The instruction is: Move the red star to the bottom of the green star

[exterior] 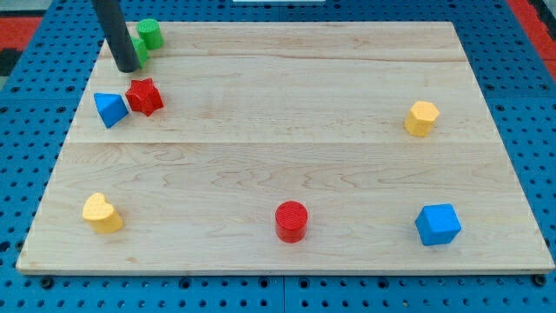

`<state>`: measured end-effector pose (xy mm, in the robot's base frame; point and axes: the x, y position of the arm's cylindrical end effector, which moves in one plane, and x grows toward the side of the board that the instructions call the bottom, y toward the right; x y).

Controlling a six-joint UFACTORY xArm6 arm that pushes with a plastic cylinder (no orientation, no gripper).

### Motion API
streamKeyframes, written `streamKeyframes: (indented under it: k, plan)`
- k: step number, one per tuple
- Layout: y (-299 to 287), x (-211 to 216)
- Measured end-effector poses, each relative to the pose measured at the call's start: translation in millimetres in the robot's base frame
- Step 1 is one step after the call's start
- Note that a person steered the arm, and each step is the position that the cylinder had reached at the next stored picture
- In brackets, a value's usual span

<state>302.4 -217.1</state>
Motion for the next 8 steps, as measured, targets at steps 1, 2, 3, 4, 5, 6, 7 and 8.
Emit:
streamKeyframes:
  k: [1, 2, 3, 4, 5, 6, 7, 8]
  plan:
    - [42.5, 17.0]
    - [78.8, 47.6]
    - [109.6, 76.1]
    - [76.5, 95.0]
    - [44.8, 95.0]
    - [26.2, 82.0]
    - [17.5, 65.7]
    - [37.9, 65.5]
